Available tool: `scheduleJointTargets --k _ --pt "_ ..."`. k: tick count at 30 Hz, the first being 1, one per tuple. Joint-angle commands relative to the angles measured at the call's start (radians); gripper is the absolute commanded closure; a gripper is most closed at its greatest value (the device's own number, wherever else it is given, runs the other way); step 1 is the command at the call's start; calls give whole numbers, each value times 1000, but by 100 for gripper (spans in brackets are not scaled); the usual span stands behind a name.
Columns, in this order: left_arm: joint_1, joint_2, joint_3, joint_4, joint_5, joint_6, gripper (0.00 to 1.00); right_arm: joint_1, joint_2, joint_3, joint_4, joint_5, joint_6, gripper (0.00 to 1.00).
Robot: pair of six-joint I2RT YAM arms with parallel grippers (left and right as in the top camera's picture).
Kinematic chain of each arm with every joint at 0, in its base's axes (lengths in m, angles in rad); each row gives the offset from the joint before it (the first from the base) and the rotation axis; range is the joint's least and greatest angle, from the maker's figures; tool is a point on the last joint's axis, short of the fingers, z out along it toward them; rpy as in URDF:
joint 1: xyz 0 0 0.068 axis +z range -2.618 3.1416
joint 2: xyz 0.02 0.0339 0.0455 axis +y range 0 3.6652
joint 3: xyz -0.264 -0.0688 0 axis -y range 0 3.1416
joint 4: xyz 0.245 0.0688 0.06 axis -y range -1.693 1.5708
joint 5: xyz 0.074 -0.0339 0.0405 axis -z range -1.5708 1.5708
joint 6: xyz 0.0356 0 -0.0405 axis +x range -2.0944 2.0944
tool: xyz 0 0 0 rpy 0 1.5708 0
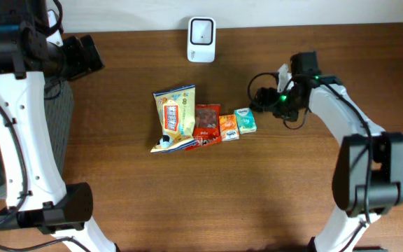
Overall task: Scan the item barcode
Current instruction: 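Move the right gripper to the green tissue pack and grasp it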
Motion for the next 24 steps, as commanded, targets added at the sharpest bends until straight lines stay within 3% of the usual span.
scheduleJointTargets --k 1,13,16,17,19,22,24 --pt "2 -2 5 0 -4 -10 1 11 49 14 2 -26 -94 24" --pt "2 -2 5 0 -4 -10 1 72 130 14 55 -81 -116 34" --pt "2 -2 5 0 -4 -10 1 78 148 13 64 -66 -87 46" --pt "2 -2 5 0 -4 -10 1 76 162 12 61 -67 -87 64" --pt "2 -2 4 0 -4 -10 1 76 161 12 51 -86 -86 82" --pt "2 -2 5 0 -4 -10 1 46 159 43 -11 -267 -84 96" --pt "2 -2 5 0 -4 -10 1 -19 159 92 -120 -425 -97 96"
